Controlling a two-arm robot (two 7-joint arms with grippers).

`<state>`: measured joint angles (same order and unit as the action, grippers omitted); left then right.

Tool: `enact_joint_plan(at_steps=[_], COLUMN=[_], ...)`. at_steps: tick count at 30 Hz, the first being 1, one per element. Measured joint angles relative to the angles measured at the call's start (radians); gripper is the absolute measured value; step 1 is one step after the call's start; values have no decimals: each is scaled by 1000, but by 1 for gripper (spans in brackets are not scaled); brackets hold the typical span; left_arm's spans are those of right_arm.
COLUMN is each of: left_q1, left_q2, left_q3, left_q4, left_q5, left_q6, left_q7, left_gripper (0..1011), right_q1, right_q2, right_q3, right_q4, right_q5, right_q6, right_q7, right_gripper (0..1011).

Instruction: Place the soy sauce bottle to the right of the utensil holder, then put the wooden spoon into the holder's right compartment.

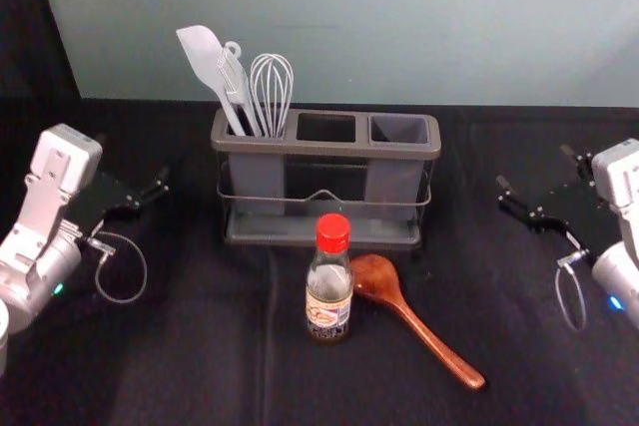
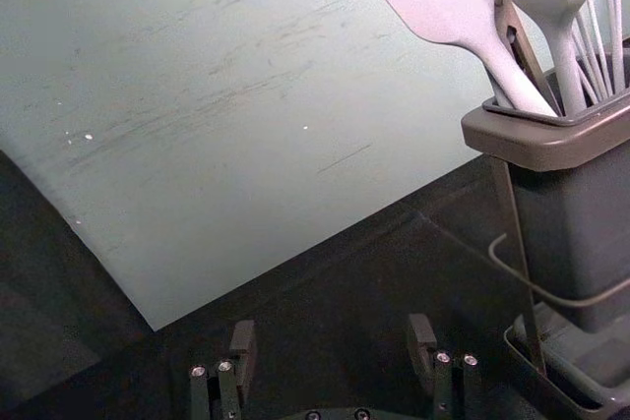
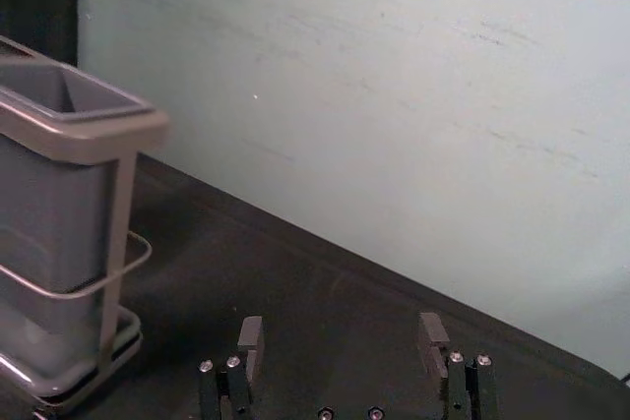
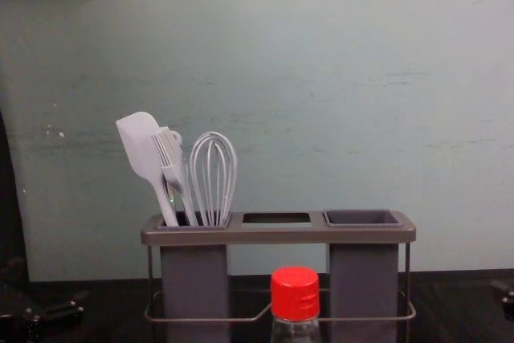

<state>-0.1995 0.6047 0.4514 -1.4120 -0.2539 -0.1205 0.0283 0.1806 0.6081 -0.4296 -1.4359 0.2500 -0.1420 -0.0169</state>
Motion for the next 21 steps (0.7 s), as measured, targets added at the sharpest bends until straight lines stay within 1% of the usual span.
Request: enact_joint_plan(at_steps=[2,5,8,10,11,12,13,18,21], left_q1=[0,0,0,0,0,0,0,0,0], left_q2=[0,0,0,0,0,0,0,0,0], left_q3=[0,0,0,0,0,0,0,0,0], left_q4=[0,0,0,0,0,0,0,0,0], left_q5=[0,0,0,0,0,0,0,0,0], left_q6=[0,0,0,0,0,0,0,0,0], left_q7=[0,0,0,0,0,0,0,0,0], left_gripper=[1005,1005,1005,1005,1005,1005,1005,1005,1005], right_q1=[-24,-40,-67,-88,-107,-107,-116,-182,-206], right_q2=[6,11,22,30,38,38,41,65,73], right_q3=[25,39,64,82,97,97,104,151,166], right_q4=[-29,-48,-78,-99,-116,-116,-123,-173,-191], right_q5=[8,18,36,57,76,76,85,157,185], right_q6=[-13,-21,-34,-45,-54,-54,-59,-90,-102], right_q7=[13,21,33,47,61,61,67,130,160], right_gripper=[1004,1004,1004,1004,1004,1004,1004,1004,1004])
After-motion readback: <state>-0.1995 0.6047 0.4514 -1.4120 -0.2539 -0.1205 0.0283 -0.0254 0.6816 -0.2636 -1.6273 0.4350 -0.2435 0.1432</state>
